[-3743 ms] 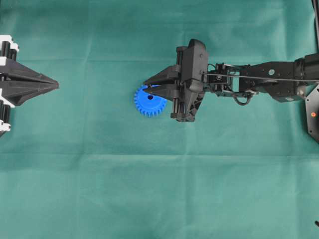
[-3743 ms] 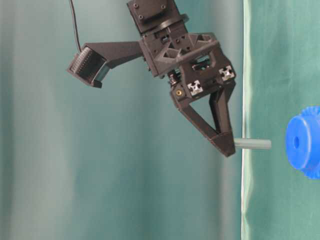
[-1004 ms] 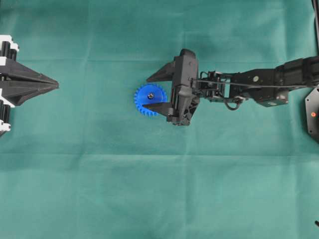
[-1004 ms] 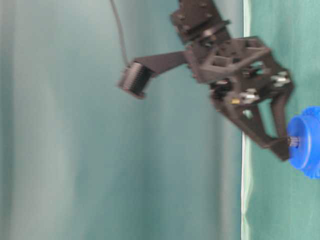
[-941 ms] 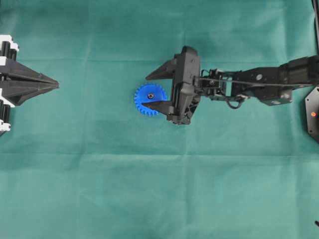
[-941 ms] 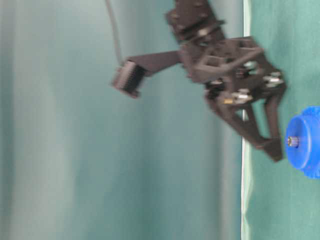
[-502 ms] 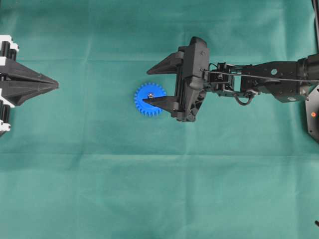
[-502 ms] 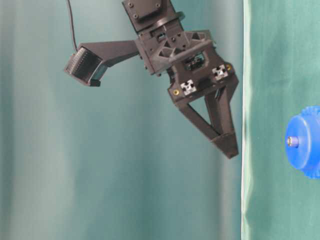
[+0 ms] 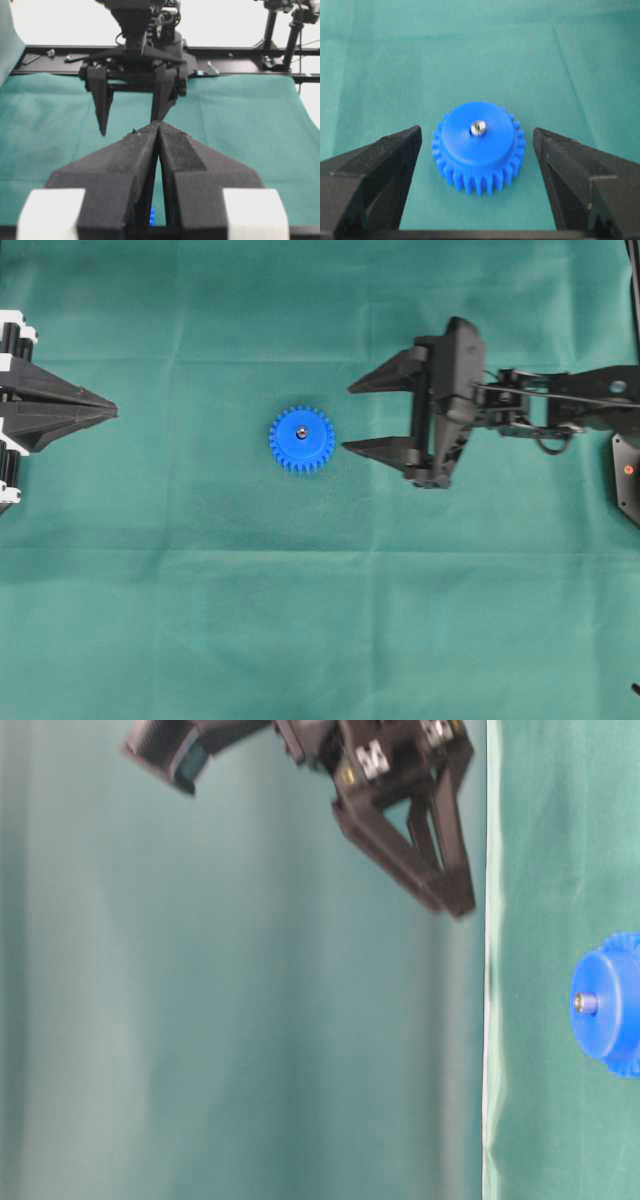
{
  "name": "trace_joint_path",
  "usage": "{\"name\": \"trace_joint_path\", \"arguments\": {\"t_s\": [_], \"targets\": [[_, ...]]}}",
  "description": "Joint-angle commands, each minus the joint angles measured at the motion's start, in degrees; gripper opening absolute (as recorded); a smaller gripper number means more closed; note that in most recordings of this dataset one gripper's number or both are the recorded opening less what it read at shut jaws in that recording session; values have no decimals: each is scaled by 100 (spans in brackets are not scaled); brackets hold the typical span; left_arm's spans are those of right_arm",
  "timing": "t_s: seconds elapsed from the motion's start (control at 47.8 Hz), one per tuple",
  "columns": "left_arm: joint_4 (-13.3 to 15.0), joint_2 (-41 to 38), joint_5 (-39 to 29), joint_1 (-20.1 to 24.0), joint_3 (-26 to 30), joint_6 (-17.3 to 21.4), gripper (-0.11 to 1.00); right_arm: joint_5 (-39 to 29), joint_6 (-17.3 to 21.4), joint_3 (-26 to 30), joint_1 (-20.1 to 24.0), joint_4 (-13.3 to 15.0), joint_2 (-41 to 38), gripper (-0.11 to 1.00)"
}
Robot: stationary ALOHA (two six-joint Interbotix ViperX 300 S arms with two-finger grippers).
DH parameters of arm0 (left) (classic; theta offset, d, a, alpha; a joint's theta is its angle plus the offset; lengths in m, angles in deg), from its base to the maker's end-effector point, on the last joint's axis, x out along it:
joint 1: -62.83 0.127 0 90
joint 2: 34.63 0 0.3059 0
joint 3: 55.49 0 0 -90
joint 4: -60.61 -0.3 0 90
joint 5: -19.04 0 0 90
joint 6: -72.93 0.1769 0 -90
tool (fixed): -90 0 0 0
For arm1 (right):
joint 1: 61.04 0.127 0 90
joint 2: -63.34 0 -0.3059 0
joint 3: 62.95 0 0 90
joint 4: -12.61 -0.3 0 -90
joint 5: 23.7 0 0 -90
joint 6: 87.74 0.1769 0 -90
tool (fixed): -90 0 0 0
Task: Insert the shaft placed at a random location into the center hole of the medium gear at another random location.
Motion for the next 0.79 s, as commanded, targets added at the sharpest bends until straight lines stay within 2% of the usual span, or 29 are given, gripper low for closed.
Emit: {"name": "trace_joint_path", "arguments": {"t_s": [0.0,0.355,0.774], "targets": [[-18,-18,26,0,149,-9,0,70,9,-193,-9,-18,413,91],[-9,-18,26,-9,149,-9,0,70,9,-1028,-9,-26,1564,91],[-18,-9,35,0,149,-9,0,-202,9,-1397,-9,-26,2364,91]]}}
